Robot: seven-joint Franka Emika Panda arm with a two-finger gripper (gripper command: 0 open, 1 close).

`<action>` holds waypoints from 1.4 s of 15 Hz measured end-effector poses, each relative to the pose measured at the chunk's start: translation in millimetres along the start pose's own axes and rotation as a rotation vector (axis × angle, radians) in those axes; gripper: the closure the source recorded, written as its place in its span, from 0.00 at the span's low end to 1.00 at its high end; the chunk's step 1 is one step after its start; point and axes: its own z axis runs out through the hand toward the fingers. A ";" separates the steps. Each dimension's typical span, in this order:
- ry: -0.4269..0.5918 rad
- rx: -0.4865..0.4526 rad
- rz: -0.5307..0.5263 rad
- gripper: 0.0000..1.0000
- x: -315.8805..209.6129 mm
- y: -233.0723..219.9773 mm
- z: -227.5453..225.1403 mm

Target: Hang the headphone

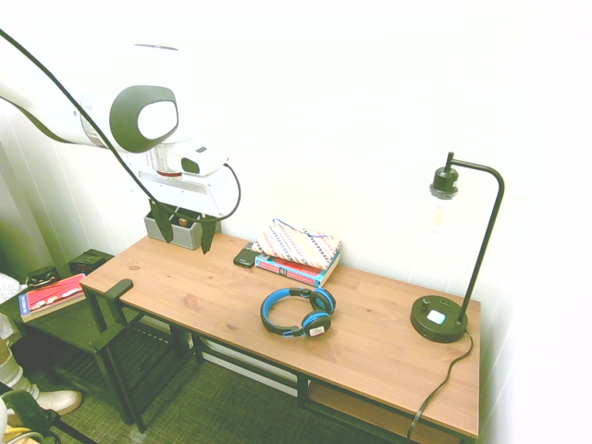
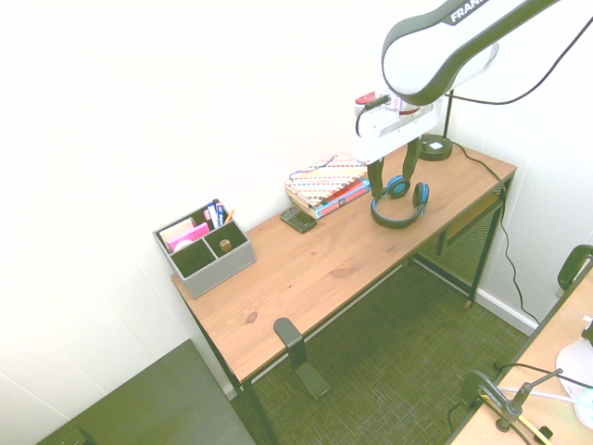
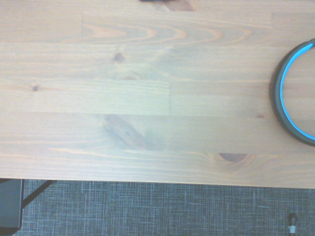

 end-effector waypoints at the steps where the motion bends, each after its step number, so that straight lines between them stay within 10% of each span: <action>1: 0.000 -0.001 0.001 0.00 0.0 0.0 0.5; 21: 0.164 -0.088 -0.003 0.00 130.8 -54.3 202.4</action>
